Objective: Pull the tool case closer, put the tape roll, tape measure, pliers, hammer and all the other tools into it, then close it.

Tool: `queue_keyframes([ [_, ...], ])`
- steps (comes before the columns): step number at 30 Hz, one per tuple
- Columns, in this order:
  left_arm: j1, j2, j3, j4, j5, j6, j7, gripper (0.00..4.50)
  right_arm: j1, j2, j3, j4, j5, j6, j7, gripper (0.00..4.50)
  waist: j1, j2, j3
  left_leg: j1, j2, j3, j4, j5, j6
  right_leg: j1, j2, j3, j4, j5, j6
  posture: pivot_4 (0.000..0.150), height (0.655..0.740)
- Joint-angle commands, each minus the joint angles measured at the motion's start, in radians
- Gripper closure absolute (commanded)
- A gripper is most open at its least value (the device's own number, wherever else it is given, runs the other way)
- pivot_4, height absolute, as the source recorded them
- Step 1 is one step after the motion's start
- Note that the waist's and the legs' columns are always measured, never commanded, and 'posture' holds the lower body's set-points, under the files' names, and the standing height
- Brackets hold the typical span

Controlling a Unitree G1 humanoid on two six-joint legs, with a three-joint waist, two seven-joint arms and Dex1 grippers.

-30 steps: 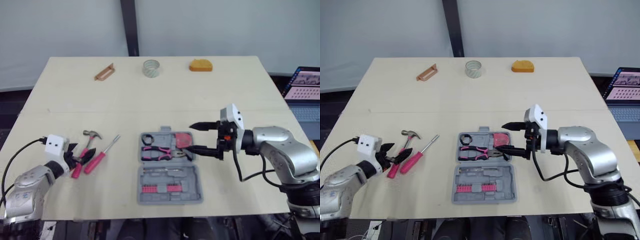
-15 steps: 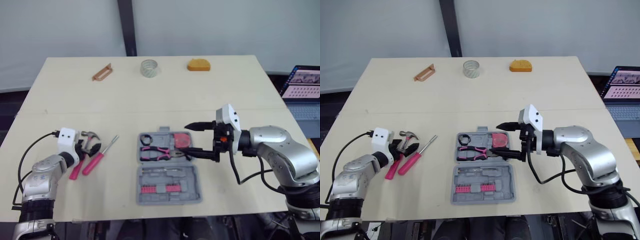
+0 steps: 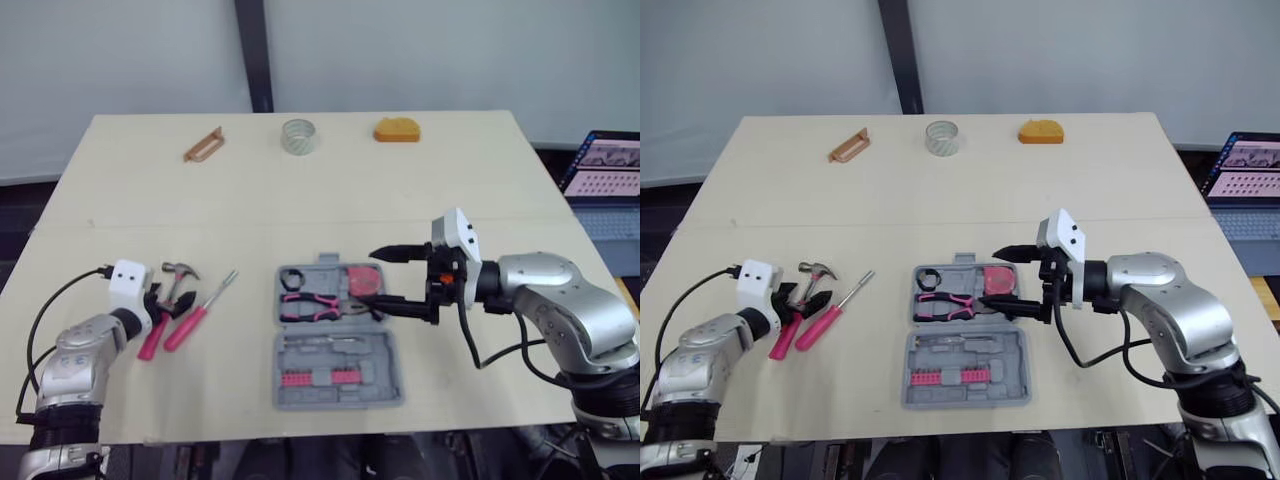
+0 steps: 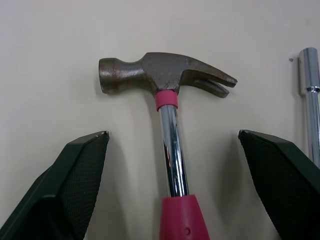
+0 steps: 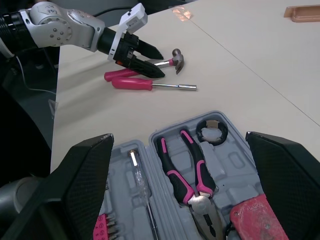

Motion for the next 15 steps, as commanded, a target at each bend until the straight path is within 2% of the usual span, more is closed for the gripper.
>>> queue_keyframes([
  [1, 0.033, 0.023, 0.032, -0.01, -0.001, -0.007, -0.013, 0.03, -0.013, -0.002, -0.019, -0.021, 0.015, -0.009, -0.006, 0.0, -0.003, 0.0, 0.0, 0.0, 0.0, 0.0, 0.0, 0.0, 0.0, 0.0, 0.0, 0.0, 0.0, 0.0, 0.0, 0.15, 0.74],
  [15, -0.064, 0.008, -0.015, 0.096, 0.025, -0.044, -0.018, 0.03, -0.012, 0.003, -0.016, -0.02, 0.014, -0.009, -0.014, 0.0, -0.012, 0.0, 0.0, 0.0, 0.0, 0.0, 0.0, 0.0, 0.0, 0.0, 0.0, 0.0, 0.0, 0.0, 0.0, 0.15, 0.74],
])
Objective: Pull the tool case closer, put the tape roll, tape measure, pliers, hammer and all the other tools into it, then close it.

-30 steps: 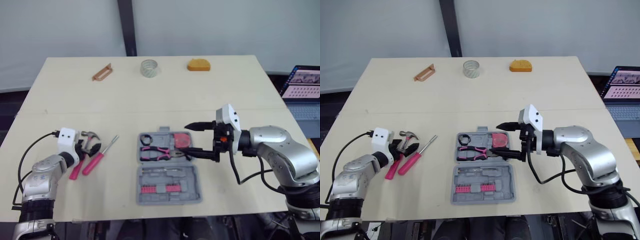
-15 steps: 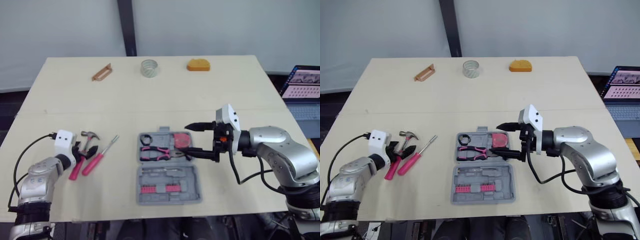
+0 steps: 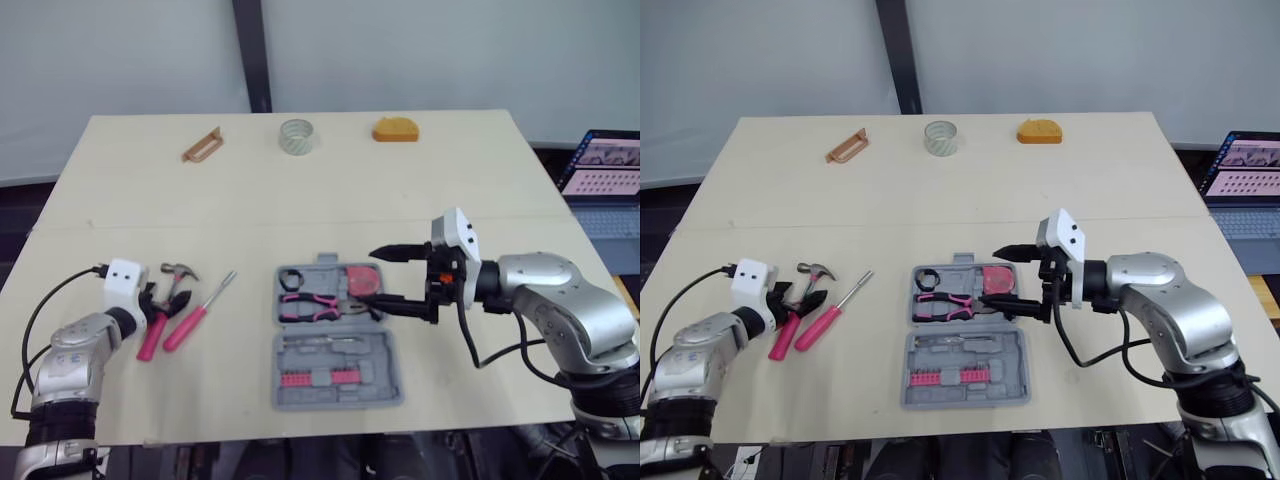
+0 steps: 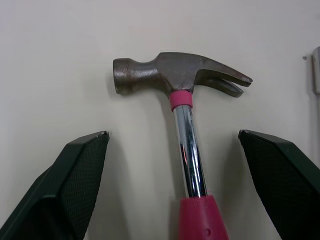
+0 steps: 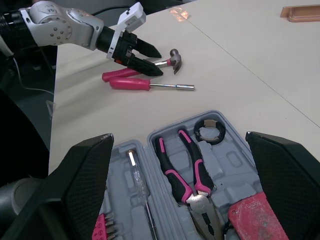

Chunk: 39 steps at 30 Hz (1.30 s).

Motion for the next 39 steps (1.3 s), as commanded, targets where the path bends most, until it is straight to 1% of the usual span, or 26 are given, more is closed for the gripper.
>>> queue_keyframes([
  [1, -0.02, -0.003, -0.011, 0.034, 0.016, -0.019, -0.006, 0.03, -0.01, 0.001, -0.017, -0.022, 0.015, -0.008, -0.009, 0.0, -0.001, 0.0, 0.0, 0.0, 0.0, 0.0, 0.0, 0.0, 0.0, 0.0, 0.0, 0.0, 0.0, 0.0, 0.0, 0.15, 0.74],
  [10, -0.04, -0.01, -0.031, 0.063, 0.027, -0.023, -0.018, 0.03, -0.005, -0.005, -0.025, -0.027, 0.02, -0.006, -0.015, 0.0, 0.001, 0.0, 0.0, 0.0, 0.0, 0.0, 0.0, 0.0, 0.0, 0.0, 0.0, 0.0, 0.0, 0.0, 0.0, 0.15, 0.74],
  [21, -0.044, -0.026, -0.042, 0.058, 0.026, -0.023, -0.016, 0.03, -0.004, -0.012, -0.025, -0.035, 0.037, -0.007, 0.004, 0.0, 0.007, 0.0, 0.0, 0.0, 0.0, 0.0, 0.0, 0.0, 0.0, 0.0, 0.0, 0.0, 0.0, 0.0, 0.0, 0.15, 0.74],
  [26, -0.053, -0.033, -0.047, 0.061, 0.028, -0.02, -0.015, 0.03, -0.004, -0.027, -0.016, -0.047, 0.033, -0.021, 0.029, 0.0, 0.019, 0.0, 0.0, 0.0, 0.0, 0.0, 0.0, 0.0, 0.0, 0.0, 0.0, 0.0, 0.0, 0.0, 0.0, 0.15, 0.74],
  [37, -0.071, -0.043, -0.063, 0.074, 0.03, -0.013, -0.018, 0.03, 0.004, -0.032, -0.008, -0.045, 0.018, -0.04, 0.037, 0.0, 0.022, 0.0, 0.0, 0.0, 0.0, 0.0, 0.001, 0.0, 0.0, 0.0, 0.0, 0.0, 0.001, 0.0, 0.0, 0.15, 0.74],
  [39, -0.071, -0.045, -0.065, 0.073, 0.03, -0.011, -0.019, 0.56, 0.005, -0.033, -0.009, -0.045, 0.018, -0.039, 0.037, 0.0, 0.022, 0.0, 0.0, 0.0, 0.0, 0.0, 0.001, 0.0, 0.0, 0.0, 0.0, 0.0, 0.001, 0.0, 0.0, 0.15, 0.74],
])
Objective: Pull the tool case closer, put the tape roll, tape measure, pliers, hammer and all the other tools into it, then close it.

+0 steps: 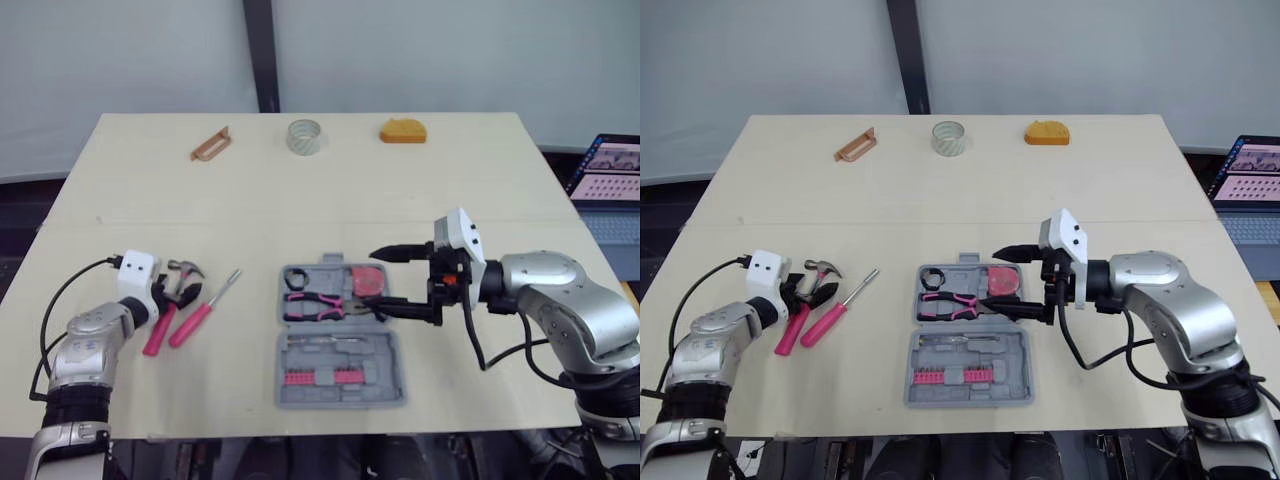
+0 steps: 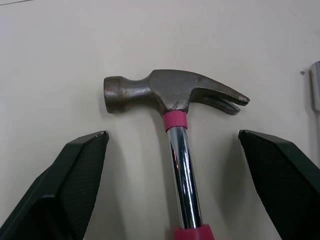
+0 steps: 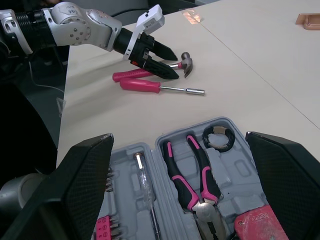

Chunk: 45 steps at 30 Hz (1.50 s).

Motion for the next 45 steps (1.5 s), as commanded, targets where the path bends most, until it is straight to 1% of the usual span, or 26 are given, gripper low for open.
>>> queue_keyframes([
  [1, 0.002, -0.018, -0.026, 0.008, 0.009, 0.016, -0.014, 0.89, 0.002, -0.013, -0.009, -0.04, 0.009, -0.016, 0.008, 0.0, 0.0, 0.0, 0.0, 0.0, 0.0, 0.0, 0.0, 0.0, 0.0, 0.0, 0.0, 0.0, 0.0, 0.0, 0.0, 0.15, 0.74],
  [4, 0.001, -0.019, -0.025, 0.008, 0.01, 0.017, -0.014, 2.31, 0.003, -0.014, -0.012, -0.039, 0.009, -0.015, 0.007, 0.0, -0.001, 0.0, 0.0, 0.0, 0.0, 0.0, 0.0, 0.0, 0.0, 0.0, 0.0, 0.0, 0.0, 0.0, 0.0, 0.15, 0.74],
  [5, 0.001, -0.019, -0.025, 0.009, 0.01, 0.018, -0.014, 2.94, 0.004, -0.015, -0.012, -0.039, 0.008, -0.015, 0.007, 0.0, -0.001, 0.0, 0.0, 0.0, 0.0, 0.0, 0.0, 0.0, 0.0, 0.0, 0.0, 0.0, 0.0, 0.0, 0.0, 0.15, 0.74],
  [6, 0.0, -0.019, -0.024, 0.01, 0.01, 0.017, -0.014, 3.36, 0.004, -0.015, -0.012, -0.038, 0.009, -0.015, 0.007, 0.0, -0.001, 0.0, 0.0, 0.0, 0.0, 0.0, 0.0, 0.0, 0.0, 0.0, 0.0, 0.0, 0.0, 0.0, 0.0, 0.15, 0.74],
  [8, -0.003, -0.018, -0.023, 0.018, 0.012, 0.014, -0.014, 4.44, 0.005, -0.016, -0.012, -0.038, 0.009, -0.015, 0.006, 0.0, -0.001, 0.0, 0.0, 0.0, 0.0, 0.0, 0.0, 0.0, 0.0, 0.0, 0.0, 0.0, 0.0, 0.0, 0.0, 0.15, 0.74],
  [17, -0.012, -0.012, -0.024, 0.045, 0.028, -0.014, -0.016, 4.48, 0.006, -0.014, -0.013, -0.031, 0.01, -0.015, 0.006, 0.0, 0.0, 0.0, 0.0, 0.0, 0.0, 0.0, 0.0, 0.0, 0.0, 0.0, 0.0, 0.0, 0.0, 0.0, 0.0, 0.15, 0.74],
  [21, -0.01, 0.026, -0.026, 0.018, 0.038, -0.014, -0.038, 4.48, 0.005, -0.014, -0.013, -0.028, 0.01, -0.017, 0.007, 0.0, -0.002, 0.0, 0.0, 0.0, 0.0, 0.0, 0.0, 0.0, 0.0, 0.0, 0.0, 0.0, 0.0, 0.0, 0.0, 0.15, 0.74],
  [24, -0.005, 0.107, -0.043, -0.094, 0.036, 0.038, -0.108, 4.48, 0.006, -0.014, -0.017, -0.028, 0.013, -0.018, 0.01, 0.0, -0.006, -0.001, 0.001, 0.0, 0.0, 0.0, 0.0, 0.0, 0.0, 0.0, 0.0, 0.0, 0.0, 0.0, 0.0, 0.15, 0.74],
  [30, -0.022, 0.276, -0.12, -0.325, -0.001, 0.157, -0.317, 4.48, 0.048, -0.032, -0.012, -0.013, 0.005, -0.05, 0.051, 0.0, -0.004, -0.004, 0.003, -0.002, 0.0, 0.0, -0.001, 0.0, 0.0, -0.002, 0.0, 0.0, -0.001, 0.0, 0.0, 0.15, 0.74],
  [33, -0.053, 0.334, -0.159, -0.409, -0.011, 0.205, -0.394, 4.48, 0.064, -0.055, -0.013, 0.001, -0.009, -0.071, 0.08, 0.0, -0.002, -0.004, 0.003, -0.002, 0.0, 0.0, -0.001, 0.0, 0.0, -0.002, 0.0, 0.0, -0.001, 0.0, 0.0, 0.15, 0.74],
  [38, -0.141, 0.373, -0.248, -0.549, -0.039, 0.313, -0.481, 4.48, 0.096, -0.098, -0.025, 0.02, -0.026, -0.106, 0.12, 0.0, -0.003, -0.005, 0.003, -0.002, 0.0, 0.0, -0.001, 0.0, 0.0, -0.002, 0.0, 0.0, -0.001, 0.0, 0.0, 0.15, 0.74],
  [42, -0.173, 0.393, -0.331, -0.644, -0.045, 0.377, -0.542, 4.48, 0.121, -0.125, -0.034, 0.028, -0.03, -0.128, 0.145, 0.0, -0.005, -0.005, 0.003, -0.002, 0.0, 0.0, -0.001, 0.0, 0.0, -0.002, 0.0, 0.0, -0.001, 0.0, 0.0, 0.15, 0.74],
  [45, -0.229, 0.363, -0.403, -0.678, -0.046, 0.432, -0.551, 4.48, 0.141, -0.155, -0.032, 0.036, -0.034, -0.149, 0.18, 0.0, -0.002, -0.005, 0.004, -0.002, 0.0, 0.001, -0.001, 0.0, 0.0, -0.002, 0.0, 0.0, -0.001, 0.0, 0.0, 0.15, 0.74],
])
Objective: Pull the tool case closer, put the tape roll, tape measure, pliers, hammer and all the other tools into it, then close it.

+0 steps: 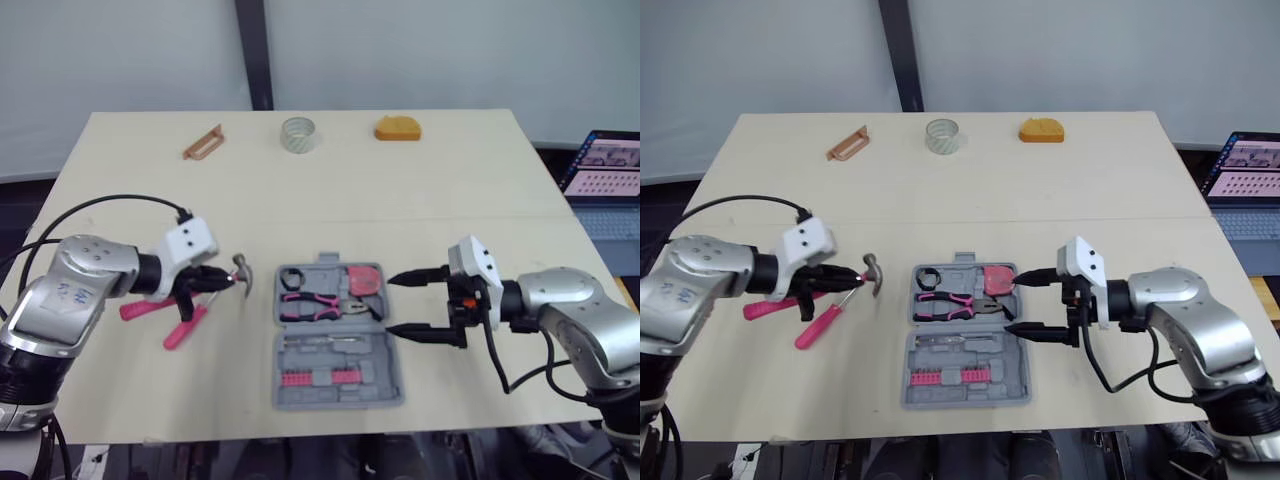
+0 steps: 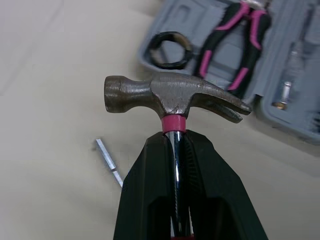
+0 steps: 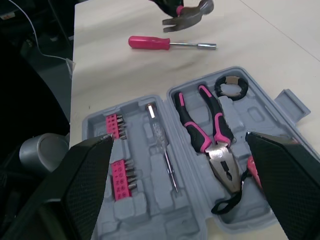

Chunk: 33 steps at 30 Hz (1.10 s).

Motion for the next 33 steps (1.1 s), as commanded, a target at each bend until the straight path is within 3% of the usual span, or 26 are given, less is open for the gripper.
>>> queue_keyframes([
  [1, -0.064, -0.018, -0.059, -0.066, -0.012, 0.053, -0.023, 4.48, 0.012, -0.035, -0.027, -0.007, -0.003, -0.042, 0.053, 0.0, 0.002, 0.0, 0.0, 0.0, 0.0, 0.0, 0.0, 0.0, 0.0, 0.0, 0.0, 0.0, 0.0, 0.0, 0.0, 0.15, 0.74],
  [8, -0.09, -0.045, -0.178, -0.115, 0.017, 0.069, -0.034, 4.48, 0.009, -0.076, -0.007, 0.002, -0.011, -0.069, 0.127, 0.0, 0.003, -0.001, 0.001, -0.001, 0.0, 0.0, 0.001, 0.0, 0.0, 0.0, 0.0, 0.0, 0.0, 0.0, 0.0, 0.15, 0.74],
  [16, -0.148, -0.156, -0.297, -0.15, 0.047, 0.13, 0.007, 4.48, -0.021, -0.093, 0.018, 0.048, -0.036, -0.091, 0.185, 0.0, 0.005, -0.002, 0.001, -0.001, 0.0, 0.0, 0.002, 0.0, 0.0, 0.0, 0.0, 0.0, 0.0, 0.0, 0.0, 0.15, 0.74],
  [26, -0.165, -0.19, -0.405, -0.207, 0.094, 0.167, 0.036, 4.48, -0.02, -0.097, 0.024, 0.056, -0.04, -0.085, 0.197, 0.0, 0.004, -0.002, 0.001, -0.001, 0.0, -0.001, 0.002, 0.0, 0.0, 0.0, 0.0, 0.0, 0.0, 0.0, 0.0, 0.15, 0.74],
  [33, -0.206, -0.267, -0.466, -0.191, 0.128, 0.171, 0.063, 4.48, -0.023, -0.093, 0.026, 0.05, -0.037, -0.076, 0.189, 0.0, 0.008, -0.002, 0.002, -0.002, 0.0, -0.001, 0.004, 0.0, 0.0, 0.001, 0.0, 0.0, 0.0, 0.0, 0.0, 0.15, 0.74],
])
